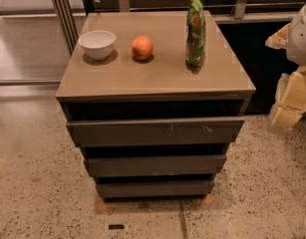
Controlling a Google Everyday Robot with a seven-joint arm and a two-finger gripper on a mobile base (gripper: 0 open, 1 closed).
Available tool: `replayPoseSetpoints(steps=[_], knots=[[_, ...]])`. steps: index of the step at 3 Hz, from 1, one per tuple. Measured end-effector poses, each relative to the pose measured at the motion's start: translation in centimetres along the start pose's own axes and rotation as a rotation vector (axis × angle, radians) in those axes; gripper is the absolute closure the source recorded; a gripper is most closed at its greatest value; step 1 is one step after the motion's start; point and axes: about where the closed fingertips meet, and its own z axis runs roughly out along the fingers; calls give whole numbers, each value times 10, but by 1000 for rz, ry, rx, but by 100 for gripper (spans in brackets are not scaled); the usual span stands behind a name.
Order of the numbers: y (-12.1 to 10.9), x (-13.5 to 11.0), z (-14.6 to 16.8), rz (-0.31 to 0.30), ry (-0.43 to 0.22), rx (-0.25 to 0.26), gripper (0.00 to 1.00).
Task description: Open top drawer
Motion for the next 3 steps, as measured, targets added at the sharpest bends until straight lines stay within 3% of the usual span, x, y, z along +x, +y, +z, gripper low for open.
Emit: replayPoseSetpoints(steps=[2,3], knots=[[-4,-2,12,7,-26,18,0],[-11,-6,53,42,-93,26,0]])
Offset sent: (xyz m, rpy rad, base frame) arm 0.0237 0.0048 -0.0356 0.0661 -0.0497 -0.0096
